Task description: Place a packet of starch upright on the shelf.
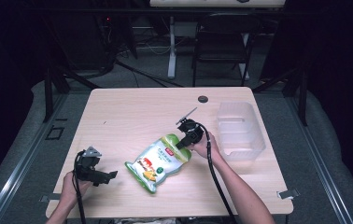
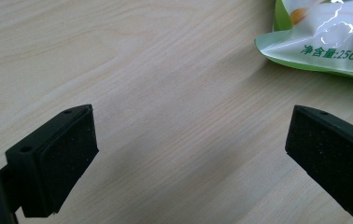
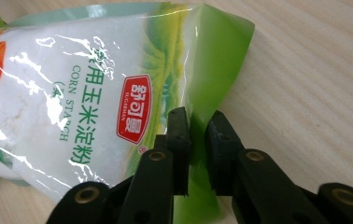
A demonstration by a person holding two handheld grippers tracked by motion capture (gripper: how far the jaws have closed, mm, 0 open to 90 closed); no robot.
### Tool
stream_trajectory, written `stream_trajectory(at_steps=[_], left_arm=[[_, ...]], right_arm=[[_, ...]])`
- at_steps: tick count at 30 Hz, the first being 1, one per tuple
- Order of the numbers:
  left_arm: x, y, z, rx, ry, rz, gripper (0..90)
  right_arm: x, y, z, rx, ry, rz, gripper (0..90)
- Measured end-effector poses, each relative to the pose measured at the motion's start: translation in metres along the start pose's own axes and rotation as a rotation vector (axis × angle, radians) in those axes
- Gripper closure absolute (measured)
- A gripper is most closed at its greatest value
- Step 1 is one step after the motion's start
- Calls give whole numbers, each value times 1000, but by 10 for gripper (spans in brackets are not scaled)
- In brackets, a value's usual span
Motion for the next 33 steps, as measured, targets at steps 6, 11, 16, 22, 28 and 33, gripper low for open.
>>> stream_trajectory(at_steps=[6,11,16,22,28,33], left_arm=[[0,0,0,3,0,1,21],[0,0,1,6,-1,3,22],[0,-1,2,7,-4,0,24],[0,-1,1,8,-3,2,24],[0,-1,1,7,-1,1,25],[0,0,1,9,-1,8,25]], right_arm=[[0,0,-1,5,-2,9,775],[-5,-1,1,22,18,38,642],[-3,0,8,5,83,82,510],[-3,0,14,20,75,88,488],[-1,4,14,-35,76,136,654],[-2,-1,8,23,70,71,764]])
Point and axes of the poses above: each handheld gripper's, and its own axes: z roughly forward along the jaws, y roughly out of its top, x roughly to its left, the point moved 10 cm from there along z, roughly forward along the jaws, and after that the axes turned 5 degrees about z, right-handed, at the moved point
